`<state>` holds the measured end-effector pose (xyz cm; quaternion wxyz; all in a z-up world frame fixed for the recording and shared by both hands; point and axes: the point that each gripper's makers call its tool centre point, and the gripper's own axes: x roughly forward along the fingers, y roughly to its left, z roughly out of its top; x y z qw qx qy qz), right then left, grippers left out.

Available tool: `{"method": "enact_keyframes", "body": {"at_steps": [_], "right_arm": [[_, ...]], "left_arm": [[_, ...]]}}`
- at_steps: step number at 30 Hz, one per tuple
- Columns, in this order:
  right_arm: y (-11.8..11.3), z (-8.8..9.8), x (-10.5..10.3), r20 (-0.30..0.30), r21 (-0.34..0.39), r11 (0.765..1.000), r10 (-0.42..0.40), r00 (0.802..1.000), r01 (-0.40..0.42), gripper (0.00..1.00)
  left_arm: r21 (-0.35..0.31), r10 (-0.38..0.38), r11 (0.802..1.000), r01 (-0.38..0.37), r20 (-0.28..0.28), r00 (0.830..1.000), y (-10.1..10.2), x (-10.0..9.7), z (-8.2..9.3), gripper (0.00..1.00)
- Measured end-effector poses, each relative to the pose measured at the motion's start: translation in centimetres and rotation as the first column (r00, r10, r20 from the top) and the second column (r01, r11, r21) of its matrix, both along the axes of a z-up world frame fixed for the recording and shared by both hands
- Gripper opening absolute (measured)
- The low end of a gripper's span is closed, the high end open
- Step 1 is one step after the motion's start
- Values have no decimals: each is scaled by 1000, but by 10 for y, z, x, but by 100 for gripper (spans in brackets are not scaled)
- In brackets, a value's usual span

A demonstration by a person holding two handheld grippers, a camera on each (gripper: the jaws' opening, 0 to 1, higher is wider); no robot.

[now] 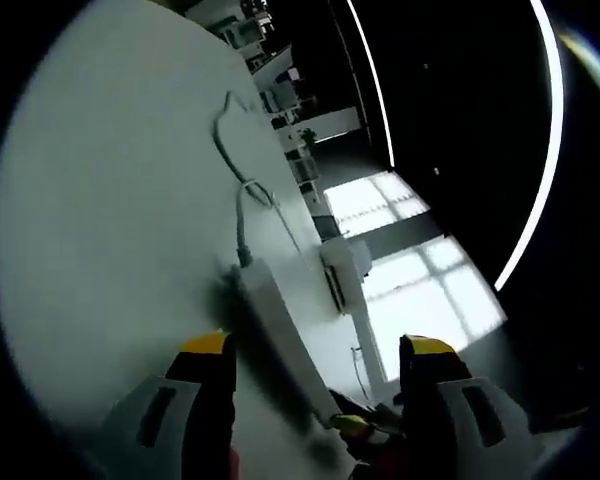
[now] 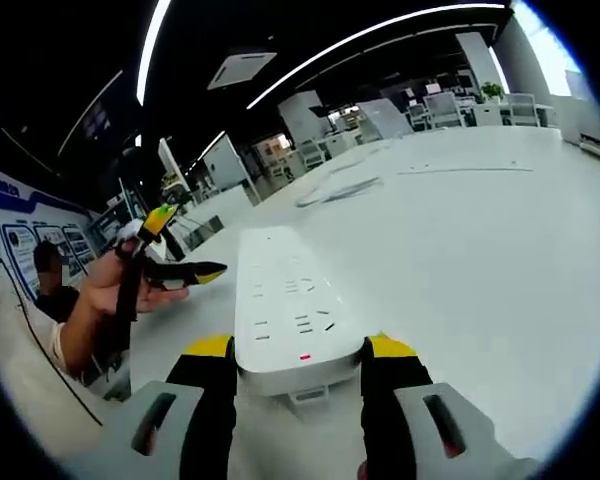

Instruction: Pick up the power strip scattered on the table, fix it on the side mounting bracket of the table, and press the switch

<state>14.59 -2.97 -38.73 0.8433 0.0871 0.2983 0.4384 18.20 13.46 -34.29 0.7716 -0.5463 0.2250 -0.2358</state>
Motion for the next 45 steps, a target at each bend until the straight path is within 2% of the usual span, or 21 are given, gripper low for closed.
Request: {"method": "enact_keyframes", "body": {"at_steps": [7, 15, 17, 24, 27, 39, 45], "right_arm": [[-1, -1, 0, -2, -14, 1000, 5, 1000, -5, 44], [-1, -1, 0, -3, -13, 1000, 2, 1000, -2, 44], [-2, -1, 0, -4, -12, 1000, 1, 1000, -1, 44], [-2, -2, 1, -10, -15, 1000, 3, 1000, -3, 44], [-1, -2, 1, -9, -17, 1000, 3, 1000, -3, 44], [0, -3, 0, -10, -22, 1000, 0, 1000, 0, 45], [0, -4, 0, -14, -26, 1000, 1, 1000, -1, 45]], "left_arm": [[-21, 4, 1000, -4, -26, 1000, -5, 9, -3, 69], [-24, 4, 1000, -5, -47, 999, -8, 21, -6, 65], [-7, 1, 1000, -1, -48, 999, -9, 24, -9, 65], [-4, 9, 1000, -9, -54, 999, -12, 25, -11, 66], [-27, 11, 1000, -13, -64, 998, -15, 29, -14, 65], [-20, 32, 999, -33, -83, 996, -26, 36, -27, 64], [-30, 44, 998, -47, -84, 995, -29, 39, -25, 64]]}}
